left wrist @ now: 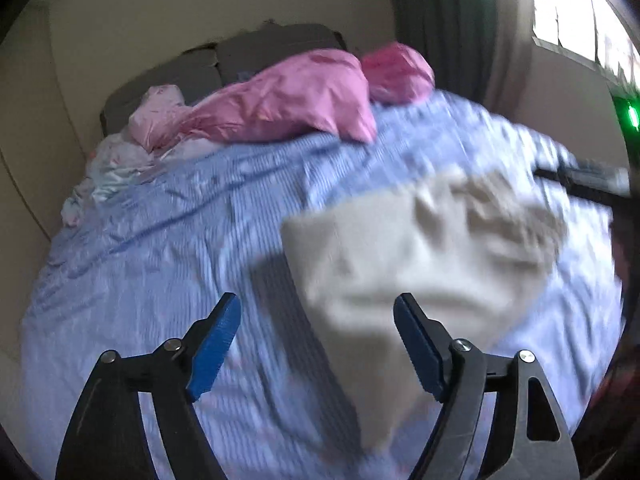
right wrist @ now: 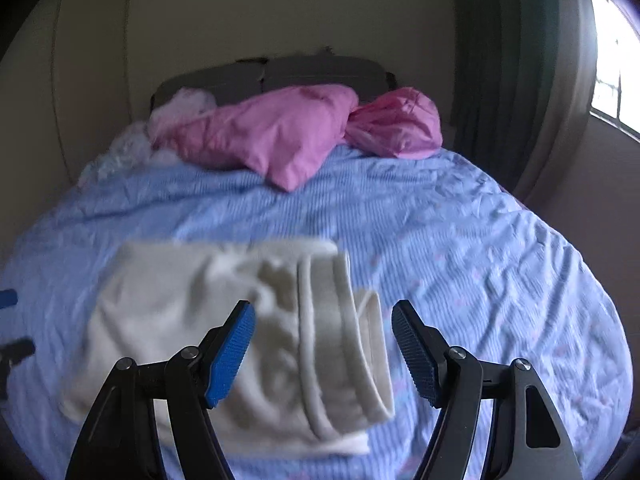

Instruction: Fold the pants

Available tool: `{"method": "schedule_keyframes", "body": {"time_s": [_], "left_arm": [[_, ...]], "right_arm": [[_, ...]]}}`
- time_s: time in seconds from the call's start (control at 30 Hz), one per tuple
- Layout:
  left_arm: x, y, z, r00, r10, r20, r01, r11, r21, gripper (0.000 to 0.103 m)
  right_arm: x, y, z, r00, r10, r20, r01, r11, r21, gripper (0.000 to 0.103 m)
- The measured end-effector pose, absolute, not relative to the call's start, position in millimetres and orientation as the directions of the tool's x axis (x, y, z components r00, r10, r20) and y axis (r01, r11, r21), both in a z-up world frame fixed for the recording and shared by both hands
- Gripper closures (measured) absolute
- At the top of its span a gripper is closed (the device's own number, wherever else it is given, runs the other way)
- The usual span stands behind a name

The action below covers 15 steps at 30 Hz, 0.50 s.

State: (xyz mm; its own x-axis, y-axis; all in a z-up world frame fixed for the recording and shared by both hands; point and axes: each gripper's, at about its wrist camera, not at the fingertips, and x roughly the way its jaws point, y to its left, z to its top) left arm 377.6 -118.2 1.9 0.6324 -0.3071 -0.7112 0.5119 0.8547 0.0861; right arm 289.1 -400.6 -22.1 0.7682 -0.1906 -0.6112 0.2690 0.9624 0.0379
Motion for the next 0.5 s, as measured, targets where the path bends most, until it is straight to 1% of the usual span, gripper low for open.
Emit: {"method": "schedule_keyframes", "body": {"time_s": [0.1,0.2,0.33,0.4,0.5], "left_arm": [[427,-126,4,0.562,-0.351,-0.749,0.497,0.867,-0.033,0.024],[472,-143,-11,0.499,-0.321,-0.805,0.452,0.889,-0.075,0.024],[519,-150,-36,0.397,-0.342,-0.852,0.350,0.914,-0.204,0.025],[538,-154,-49,0.360,-0.352,-0.864,0.282,0.924,-0.259,0.025],[555,-158,-69,0.314,-0.320,-0.894,0.201,0.943,-0.267,0.028]], "right_arm": [[314,-422,-14,0.730,-0.160,-0.664,0.338,0.930,0.148,0.031],[347,-445,-21,0.676,-0.155,-0.720,0.418,0.886,0.202,0.032],[375,-459,-41,0.605,-0.156,-0.781,0.478,0.856,0.198,0.032],[381,-458,-48,0.591,-0.169,-0.789,0.487,0.854,0.182,0.032],[388,-453,-55,0.577,-0.173,-0.798,0.473,0.867,0.154,0.032]]}}
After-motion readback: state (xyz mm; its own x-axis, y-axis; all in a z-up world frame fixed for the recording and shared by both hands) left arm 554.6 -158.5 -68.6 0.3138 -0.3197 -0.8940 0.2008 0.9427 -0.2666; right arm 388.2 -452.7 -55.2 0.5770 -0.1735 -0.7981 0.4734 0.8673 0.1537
